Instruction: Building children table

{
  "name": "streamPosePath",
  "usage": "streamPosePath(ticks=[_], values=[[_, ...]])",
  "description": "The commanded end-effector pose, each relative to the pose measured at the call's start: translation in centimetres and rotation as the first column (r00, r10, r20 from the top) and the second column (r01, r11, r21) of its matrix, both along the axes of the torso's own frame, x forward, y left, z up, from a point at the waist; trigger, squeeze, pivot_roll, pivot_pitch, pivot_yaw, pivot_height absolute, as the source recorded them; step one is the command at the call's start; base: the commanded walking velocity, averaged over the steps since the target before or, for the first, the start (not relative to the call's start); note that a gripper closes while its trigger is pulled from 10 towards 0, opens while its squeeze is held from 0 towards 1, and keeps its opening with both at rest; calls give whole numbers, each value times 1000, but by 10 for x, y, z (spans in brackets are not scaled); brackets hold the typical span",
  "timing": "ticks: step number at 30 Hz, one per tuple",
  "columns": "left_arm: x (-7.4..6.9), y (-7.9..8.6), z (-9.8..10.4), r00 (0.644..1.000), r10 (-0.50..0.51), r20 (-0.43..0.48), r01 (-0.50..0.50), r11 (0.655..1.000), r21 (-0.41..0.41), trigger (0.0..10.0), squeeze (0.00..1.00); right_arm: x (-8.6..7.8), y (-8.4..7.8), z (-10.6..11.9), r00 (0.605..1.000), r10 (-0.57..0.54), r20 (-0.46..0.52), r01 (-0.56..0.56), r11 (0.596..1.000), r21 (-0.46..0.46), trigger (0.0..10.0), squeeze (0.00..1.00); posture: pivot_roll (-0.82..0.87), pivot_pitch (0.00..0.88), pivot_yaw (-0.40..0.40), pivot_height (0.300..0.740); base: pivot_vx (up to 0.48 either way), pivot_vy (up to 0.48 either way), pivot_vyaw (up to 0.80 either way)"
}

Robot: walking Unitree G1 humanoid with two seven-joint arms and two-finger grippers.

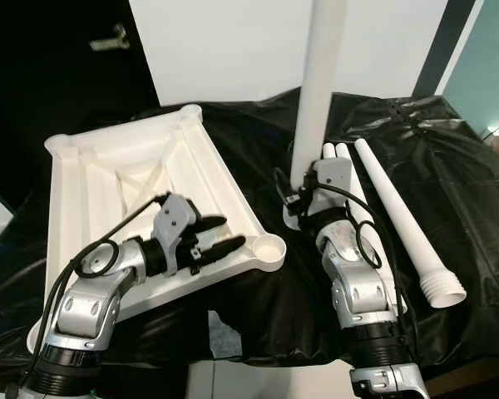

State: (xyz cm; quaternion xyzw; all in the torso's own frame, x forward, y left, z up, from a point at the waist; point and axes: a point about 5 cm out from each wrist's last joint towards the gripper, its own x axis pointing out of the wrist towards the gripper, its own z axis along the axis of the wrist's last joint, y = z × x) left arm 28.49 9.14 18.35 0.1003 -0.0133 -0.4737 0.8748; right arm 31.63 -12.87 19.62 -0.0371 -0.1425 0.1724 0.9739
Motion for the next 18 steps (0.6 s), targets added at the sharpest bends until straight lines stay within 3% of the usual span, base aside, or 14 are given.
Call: streamPosePath(ticks=[1, 5, 18], values=[[13, 13, 0, 964, 264, 2, -263, 962, -67, 10000, 0, 1, 6, 2, 999, 33, 14, -33, 999, -13, 10000, 0, 29, 0, -19, 740, 0, 0, 0], [11, 16, 3, 957, 290, -18, -290, 949, -121, 10000, 0, 3, 9, 1, 999, 37, 15, -37, 999, -39, 10000, 0, 35, 0, -8, 740, 0, 0, 0], [1, 19, -4, 972, 235, -10, -235, 967, -101, 10000, 0, -5, 26, 1, 992, 124, 27, -124, 992, -9, 10000, 0, 23, 0, 35, 740, 0, 0, 0]])
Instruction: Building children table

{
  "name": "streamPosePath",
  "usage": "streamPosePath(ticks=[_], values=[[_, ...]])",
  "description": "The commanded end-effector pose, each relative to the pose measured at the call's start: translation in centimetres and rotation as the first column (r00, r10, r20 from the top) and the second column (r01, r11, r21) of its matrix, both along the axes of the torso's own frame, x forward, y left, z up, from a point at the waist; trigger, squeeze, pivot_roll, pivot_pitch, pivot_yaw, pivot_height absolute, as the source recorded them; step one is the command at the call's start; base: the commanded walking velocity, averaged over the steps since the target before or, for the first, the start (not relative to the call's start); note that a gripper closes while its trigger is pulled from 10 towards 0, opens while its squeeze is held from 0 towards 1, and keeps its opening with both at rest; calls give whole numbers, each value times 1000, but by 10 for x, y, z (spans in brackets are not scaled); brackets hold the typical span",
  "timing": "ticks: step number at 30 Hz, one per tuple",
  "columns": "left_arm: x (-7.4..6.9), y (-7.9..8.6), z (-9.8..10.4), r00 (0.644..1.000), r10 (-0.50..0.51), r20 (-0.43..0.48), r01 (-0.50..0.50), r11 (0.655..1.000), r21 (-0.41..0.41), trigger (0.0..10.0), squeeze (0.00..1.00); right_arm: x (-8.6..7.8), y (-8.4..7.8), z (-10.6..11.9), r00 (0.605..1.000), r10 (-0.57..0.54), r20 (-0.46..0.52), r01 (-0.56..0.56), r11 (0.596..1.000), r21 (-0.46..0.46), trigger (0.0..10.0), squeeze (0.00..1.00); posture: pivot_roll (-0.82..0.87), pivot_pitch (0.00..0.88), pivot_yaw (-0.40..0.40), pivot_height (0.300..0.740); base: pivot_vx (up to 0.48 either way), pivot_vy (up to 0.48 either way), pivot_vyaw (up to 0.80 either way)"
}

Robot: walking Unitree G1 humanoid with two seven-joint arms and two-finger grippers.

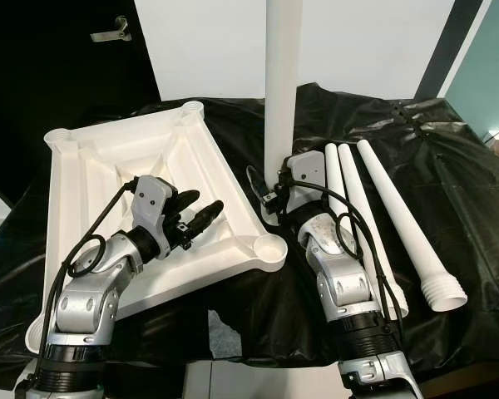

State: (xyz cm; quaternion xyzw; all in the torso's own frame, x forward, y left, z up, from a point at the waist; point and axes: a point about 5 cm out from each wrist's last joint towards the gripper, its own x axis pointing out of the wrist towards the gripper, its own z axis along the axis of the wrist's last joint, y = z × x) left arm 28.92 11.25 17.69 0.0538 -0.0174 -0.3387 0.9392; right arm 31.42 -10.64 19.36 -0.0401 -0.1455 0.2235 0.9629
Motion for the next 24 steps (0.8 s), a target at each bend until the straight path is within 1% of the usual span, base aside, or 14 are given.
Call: streamPosePath(ticks=[1, 4, 7, 8, 9, 10, 12, 13, 15, 16, 19, 22, 23, 24], values=[[-5, -2, 2, 997, -68, 24, 68, 998, 5, 10000, 0, -5, 6, 2, 999, 29, 18, -30, 999, 19, 10000, 0, 23, 0, 35, 740, 0, 0, 0], [-7, -1, 2, 996, -83, 30, 83, 997, -1, 10000, 0, -9, 8, -1, 999, 33, 7, -34, 999, 35, 10000, 0, 18, 0, 37, 740, 0, 0, 0], [-15, -4, -3, 989, -143, 29, 143, 990, 0, 10000, 0, -19, 8, -9, 999, 32, -35, -29, 994, 102, 10000, 0, 15, 0, 30, 740, 0, 0, 0], [-15, -4, -3, 989, -143, 29, 143, 990, 0, 10000, 0, -19, 8, -9, 999, 32, -35, -29, 994, 102, 10000, 0, 15, 0, 30, 740, 0, 0, 0], [-18, -6, -4, 985, -170, 26, 170, 985, -11, 10000, 0, -23, 7, -12, 997, 40, -61, -30, 987, 156, 10000, 0, 15, 0, 26, 740, 0, 0, 0], [-18, -6, -4, 985, -170, 26, 170, 985, -11, 10000, 0, -23, 7, -12, 997, 40, -61, -30, 987, 156, 10000, 0, 15, 0, 26, 740, 0, 0, 0], [-21, -9, -4, 982, -186, 30, 187, 981, -48, 10000, 0, -33, 3, -23, 992, 59, -114, -31, 973, 230, 10000, 0, 18, 0, 21, 740, 0, 0, 0], [-22, -10, -4, 982, -188, 31, 190, 980, -66, 10000, 0, -36, 1, -27, 989, 62, -133, -27, 969, 247, 10000, 0, 18, 0, 21, 740, 0, 0, 0], [-23, -12, -5, 981, -192, 30, 193, 979, -66, 10000, 0, -40, -6, -42, 982, 43, -182, 5, 966, 257, 10000, 0, 13, 0, 21, 740, 0, 0, 0], [-23, -12, -5, 981, -192, 30, 193, 979, -66, 10000, 0, -40, -6, -42, 982, 43, -182, 5, 966, 257, 10000, 0, 13, 0, 21, 740, 0, 0, 0], [-23, -12, -6, 982, -188, 34, 190, 980, -58, 10000, 0, -36, -20, -62, 962, -17, -273, 94, 958, 272, 10000, 0, 6, 0, 25, 740, 0, 0, 0], [-23, -12, -6, 982, -188, 34, 190, 980, -58, 10000, 0, -36, -20, -62, 962, -17, -273, 94, 958, 272, 10000, 0, 6, 0, 25, 740, 0, 0, 0], [-22, -12, -6, 982, -185, 33, 186, 981, -60, 10000, 0, -32, -22, -63, 957, -24, -290, 110, 952, 285, 10000, 0, 1, 0, 29, 740, 0, 0, 0], [-22, -13, -6, 982, -184, 33, 186, 981, -59, 10000, 0, -25, -22, -61, 957, -28, -290, 112, 954, 278, 10000, 0, 0, 0, 32, 740, 0, 0, 0]])
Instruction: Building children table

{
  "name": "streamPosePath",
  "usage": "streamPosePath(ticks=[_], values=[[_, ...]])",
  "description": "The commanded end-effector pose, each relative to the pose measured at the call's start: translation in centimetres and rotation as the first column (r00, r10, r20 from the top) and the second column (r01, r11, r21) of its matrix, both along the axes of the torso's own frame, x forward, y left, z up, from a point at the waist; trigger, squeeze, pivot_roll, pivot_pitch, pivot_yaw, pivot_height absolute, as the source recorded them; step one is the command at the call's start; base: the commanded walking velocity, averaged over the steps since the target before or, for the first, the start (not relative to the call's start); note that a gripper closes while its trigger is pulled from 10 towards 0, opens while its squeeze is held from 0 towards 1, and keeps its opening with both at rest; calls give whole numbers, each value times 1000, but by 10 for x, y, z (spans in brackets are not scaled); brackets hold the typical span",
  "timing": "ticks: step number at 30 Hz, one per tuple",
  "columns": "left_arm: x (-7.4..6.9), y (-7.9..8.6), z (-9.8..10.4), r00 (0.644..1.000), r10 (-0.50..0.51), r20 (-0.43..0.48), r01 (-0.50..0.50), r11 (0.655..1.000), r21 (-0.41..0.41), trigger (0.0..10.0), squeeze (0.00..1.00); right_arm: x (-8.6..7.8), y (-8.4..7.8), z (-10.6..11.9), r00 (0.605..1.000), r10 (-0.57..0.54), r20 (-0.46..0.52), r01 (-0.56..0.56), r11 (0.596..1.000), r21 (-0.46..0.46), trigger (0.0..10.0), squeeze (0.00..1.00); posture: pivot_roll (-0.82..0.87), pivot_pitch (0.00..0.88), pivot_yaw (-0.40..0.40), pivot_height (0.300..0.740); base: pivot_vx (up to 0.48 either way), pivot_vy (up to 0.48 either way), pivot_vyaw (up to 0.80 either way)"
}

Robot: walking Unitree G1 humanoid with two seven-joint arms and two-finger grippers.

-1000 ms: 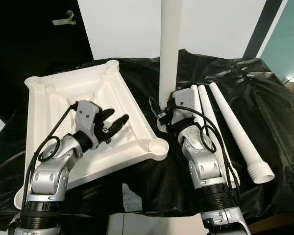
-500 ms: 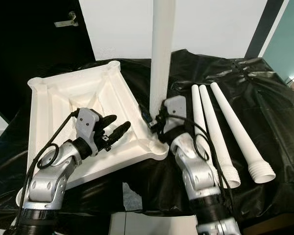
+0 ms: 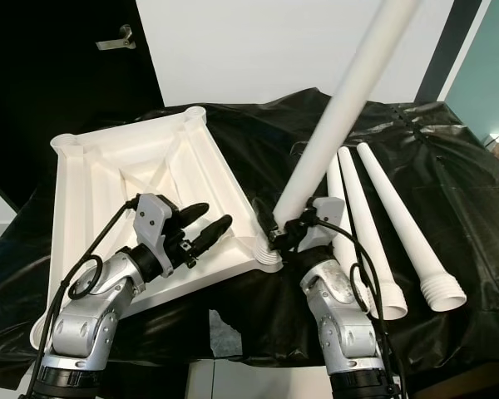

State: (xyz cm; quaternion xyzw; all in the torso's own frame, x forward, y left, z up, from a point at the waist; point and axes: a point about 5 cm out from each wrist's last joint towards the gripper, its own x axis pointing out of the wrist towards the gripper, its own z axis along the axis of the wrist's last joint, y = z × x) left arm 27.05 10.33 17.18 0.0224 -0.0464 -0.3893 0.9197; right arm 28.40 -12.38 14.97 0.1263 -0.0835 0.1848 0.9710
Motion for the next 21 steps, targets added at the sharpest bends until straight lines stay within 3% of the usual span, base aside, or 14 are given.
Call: streamPosePath(ticks=[1, 3, 7, 12, 14, 18, 21], values=[[-3, -3, -1, 997, -74, 2, 74, 997, 14, 10000, 0, 5, -5, -17, 995, -22, -97, 21, 1000, -11, 10000, 0, 0, 0, 32, 740, 0, 0, 0], [-4, -5, -1, 996, -87, -2, 87, 996, 11, 10000, 0, 15, -2, -11, 997, -13, -81, 9, 999, -50, 10000, 0, 1, 0, 34, 740, 0, 0, 0], [-5, -6, -2, 996, -91, -1, 91, 996, 20, 10000, 0, 17, 0, -10, 997, -1, -76, -5, 997, -72, 10000, 0, 4, 0, 32, 740, 0, 0, 0], [-2, -5, -3, 997, -81, 0, 81, 996, 37, 10000, 0, 13, 12, -16, 994, 69, -86, -80, 989, -126, 10000, 0, 10, 0, 30, 740, 0, 0, 0], [-1, -5, -1, 997, -80, 6, 79, 996, 37, 10000, 0, 9, 17, -19, 992, 105, -70, -117, 974, -194, 10000, 0, 11, 0, 29, 740, 0, 0, 0], [-1, -4, -1, 997, -81, 10, 80, 996, 40, 10000, 0, 3, 15, -28, 991, 125, -41, -131, 940, -316, 10000, 0, 12, 0, 31, 740, 0, 0, 0], [-1, -3, -1, 997, -81, 10, 80, 996, 41, 10000, 0, 2, 14, -33, 993, 112, -36, -117, 931, -345, 10000, 0, 11, 0, 33, 740, 0, 0, 0]])
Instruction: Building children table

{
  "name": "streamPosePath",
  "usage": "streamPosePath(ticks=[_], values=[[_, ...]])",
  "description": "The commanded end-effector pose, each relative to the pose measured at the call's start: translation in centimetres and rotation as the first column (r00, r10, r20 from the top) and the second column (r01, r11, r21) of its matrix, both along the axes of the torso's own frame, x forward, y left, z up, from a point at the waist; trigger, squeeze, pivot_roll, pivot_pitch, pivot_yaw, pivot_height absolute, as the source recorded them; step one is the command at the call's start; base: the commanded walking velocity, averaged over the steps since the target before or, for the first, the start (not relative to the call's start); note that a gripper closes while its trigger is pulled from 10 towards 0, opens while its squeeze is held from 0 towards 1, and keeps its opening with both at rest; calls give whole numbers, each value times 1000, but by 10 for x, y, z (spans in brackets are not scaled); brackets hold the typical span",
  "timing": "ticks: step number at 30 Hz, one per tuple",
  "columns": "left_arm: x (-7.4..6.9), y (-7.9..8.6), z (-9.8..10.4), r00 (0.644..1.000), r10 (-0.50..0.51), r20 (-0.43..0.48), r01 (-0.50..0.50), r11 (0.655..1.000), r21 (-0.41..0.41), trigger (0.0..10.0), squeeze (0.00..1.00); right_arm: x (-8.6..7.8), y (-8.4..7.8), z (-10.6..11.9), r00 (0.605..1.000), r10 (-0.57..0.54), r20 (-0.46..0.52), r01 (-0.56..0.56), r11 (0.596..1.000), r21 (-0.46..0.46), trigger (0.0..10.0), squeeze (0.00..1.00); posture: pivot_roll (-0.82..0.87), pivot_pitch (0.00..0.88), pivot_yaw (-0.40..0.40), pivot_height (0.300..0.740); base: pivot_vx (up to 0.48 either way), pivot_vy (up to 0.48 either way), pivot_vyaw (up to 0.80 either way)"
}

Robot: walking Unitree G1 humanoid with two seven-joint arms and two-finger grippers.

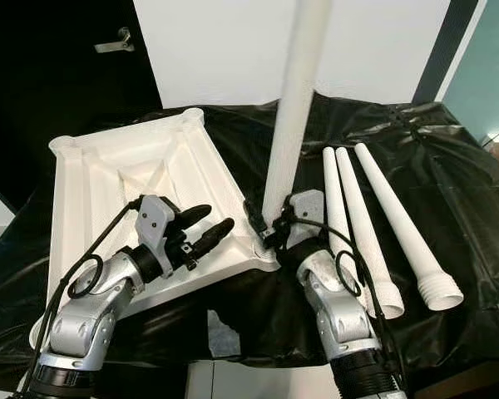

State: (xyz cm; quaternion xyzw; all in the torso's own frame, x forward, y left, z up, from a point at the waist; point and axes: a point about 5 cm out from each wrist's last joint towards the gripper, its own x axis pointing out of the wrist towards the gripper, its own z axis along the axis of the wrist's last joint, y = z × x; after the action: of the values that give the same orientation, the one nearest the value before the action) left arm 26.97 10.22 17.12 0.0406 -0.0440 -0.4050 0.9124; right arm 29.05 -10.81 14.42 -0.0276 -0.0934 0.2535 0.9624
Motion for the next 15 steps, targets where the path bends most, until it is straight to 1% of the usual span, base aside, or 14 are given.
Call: streamPosePath(ticks=[1, 5, 8, 12, 15], values=[[-1, -2, 0, 999, -48, 0, 48, 999, 4, 10000, 0, -5, -3, -29, 994, -21, -103, 14, 998, -63, 10000, 0, 11, 0, 33, 740, 0, 0, 0], [0, -2, 0, 999, -43, -3, 43, 999, 3, 10000, 0, -8, -3, -37, 997, -16, -81, 8, 995, -97, 10000, 0, 10, 0, 39, 740, 0, 0, 0], [0, -2, -1, 999, -41, -4, 41, 999, 4, 10000, 0, -9, -2, -39, 997, -12, -78, 4, 995, -103, 10000, 0, 9, 0, 39, 740, 0, 0, 0], [0, -2, -1, 999, -44, -5, 45, 999, 6, 10000, 0, -5, -6, -40, 999, -8, -47, 2, 993, -115, 10000, 0, 11, 0, 42, 740, 0, 0, 0], [0, -2, 0, 999, -46, -5, 46, 999, 6, 10000, 0, -4, -6, -40, 999, 2, -49, -8, 994, -111, 10000, 0, 12, 0, 41, 740, 0, 0, 0]])
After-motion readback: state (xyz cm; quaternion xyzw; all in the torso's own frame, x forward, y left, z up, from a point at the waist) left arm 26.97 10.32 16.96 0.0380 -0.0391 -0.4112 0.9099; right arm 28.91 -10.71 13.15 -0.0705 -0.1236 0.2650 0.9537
